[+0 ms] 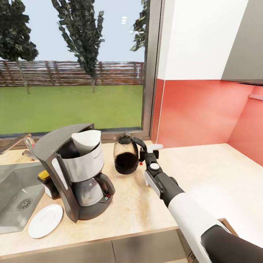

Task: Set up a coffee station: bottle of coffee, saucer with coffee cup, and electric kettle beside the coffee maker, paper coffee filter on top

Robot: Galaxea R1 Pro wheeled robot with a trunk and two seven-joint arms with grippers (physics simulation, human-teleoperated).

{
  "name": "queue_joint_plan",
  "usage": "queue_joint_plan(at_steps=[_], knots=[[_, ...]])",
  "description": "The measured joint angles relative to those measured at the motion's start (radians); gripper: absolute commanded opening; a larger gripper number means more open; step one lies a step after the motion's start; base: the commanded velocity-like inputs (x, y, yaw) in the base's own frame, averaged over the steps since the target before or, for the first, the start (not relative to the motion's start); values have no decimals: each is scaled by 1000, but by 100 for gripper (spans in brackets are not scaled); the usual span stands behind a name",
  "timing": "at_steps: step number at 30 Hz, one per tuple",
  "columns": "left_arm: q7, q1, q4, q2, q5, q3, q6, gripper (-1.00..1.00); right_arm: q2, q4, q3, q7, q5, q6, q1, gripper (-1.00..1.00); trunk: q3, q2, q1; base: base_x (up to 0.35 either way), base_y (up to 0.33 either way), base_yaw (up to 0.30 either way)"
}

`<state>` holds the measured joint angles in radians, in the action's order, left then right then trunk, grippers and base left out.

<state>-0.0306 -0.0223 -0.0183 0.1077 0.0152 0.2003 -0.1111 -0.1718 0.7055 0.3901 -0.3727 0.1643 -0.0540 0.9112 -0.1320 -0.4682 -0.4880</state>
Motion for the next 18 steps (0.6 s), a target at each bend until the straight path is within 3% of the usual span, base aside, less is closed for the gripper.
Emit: queue_joint_plan(at_steps=[10,18], knots=[[-3,0,10,2,0,-1,0,100,-2,-73,1,2,-4,21,0,-100,0,0,0,0,38,0],[-5,0,12,3,-1,0,0,100,-3,-77,5,3,-2,31,-1,-100,0,0,0,0,45,0]])
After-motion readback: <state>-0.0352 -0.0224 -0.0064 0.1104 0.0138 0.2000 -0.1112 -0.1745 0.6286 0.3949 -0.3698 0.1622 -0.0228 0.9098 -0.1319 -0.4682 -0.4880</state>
